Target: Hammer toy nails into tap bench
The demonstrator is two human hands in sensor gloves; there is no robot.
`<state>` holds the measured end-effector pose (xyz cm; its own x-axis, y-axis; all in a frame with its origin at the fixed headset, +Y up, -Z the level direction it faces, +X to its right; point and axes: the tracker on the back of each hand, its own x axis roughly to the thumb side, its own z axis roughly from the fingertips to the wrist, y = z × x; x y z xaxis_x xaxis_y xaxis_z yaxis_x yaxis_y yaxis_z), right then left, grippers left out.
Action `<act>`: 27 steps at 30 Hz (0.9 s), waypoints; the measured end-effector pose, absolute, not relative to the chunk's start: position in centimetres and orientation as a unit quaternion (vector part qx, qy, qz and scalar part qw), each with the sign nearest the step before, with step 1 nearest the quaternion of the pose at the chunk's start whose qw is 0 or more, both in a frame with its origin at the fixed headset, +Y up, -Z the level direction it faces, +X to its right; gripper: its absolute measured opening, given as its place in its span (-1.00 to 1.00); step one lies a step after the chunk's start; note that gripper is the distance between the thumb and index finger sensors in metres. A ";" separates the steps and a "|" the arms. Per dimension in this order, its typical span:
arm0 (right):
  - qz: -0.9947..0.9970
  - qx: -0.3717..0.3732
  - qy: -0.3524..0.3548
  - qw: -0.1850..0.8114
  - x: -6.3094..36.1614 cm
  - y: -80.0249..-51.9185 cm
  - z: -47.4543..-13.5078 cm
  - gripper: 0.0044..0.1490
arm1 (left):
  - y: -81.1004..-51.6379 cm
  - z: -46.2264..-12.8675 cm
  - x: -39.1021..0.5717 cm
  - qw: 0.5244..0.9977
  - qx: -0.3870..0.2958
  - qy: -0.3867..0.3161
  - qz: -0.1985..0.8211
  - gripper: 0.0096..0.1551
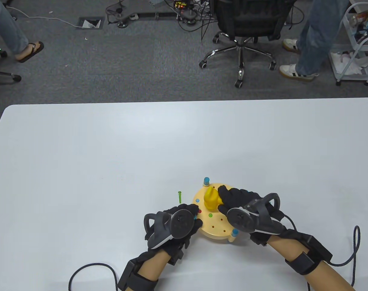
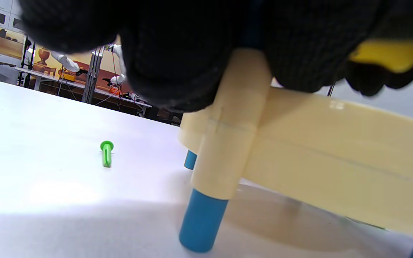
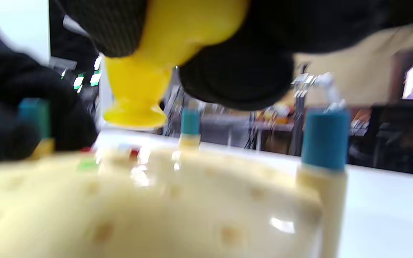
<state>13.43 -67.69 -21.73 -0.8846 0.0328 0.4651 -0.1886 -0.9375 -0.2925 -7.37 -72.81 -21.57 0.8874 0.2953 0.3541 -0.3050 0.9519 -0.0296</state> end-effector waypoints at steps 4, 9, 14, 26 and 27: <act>0.960 0.258 -0.106 -0.012 13.0 -68.5 -21.8 -0.18 | -72.8 -21.6 -7.4 0.971 0.014 -0.181 0.155 -0.39; 0.965 0.254 -0.067 -0.022 12.7 -69.0 -22.0 -0.15 | -72.8 -21.6 -7.3 0.971 0.012 -0.180 0.155 -0.40; 0.974 0.212 -0.057 -0.059 12.9 -69.6 -21.6 -0.14 | -72.8 -21.6 -7.3 0.971 0.009 -0.179 0.155 -0.39; 0.955 0.147 -0.169 0.193 18.0 -67.8 -21.8 -0.16 | -72.3 -22.0 -8.3 0.967 -0.056 -0.191 0.162 -0.19; 0.951 0.141 -0.170 0.214 18.8 -67.9 -21.6 -0.16 | -71.9 -22.0 -8.8 0.961 -0.079 -0.199 0.177 -0.13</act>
<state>18.82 -67.89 -21.64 -0.8684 0.3598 0.3413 -0.4557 -0.8504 -0.2629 -8.82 -71.86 -21.98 0.8579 0.3719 0.3547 -0.3088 0.9247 -0.2226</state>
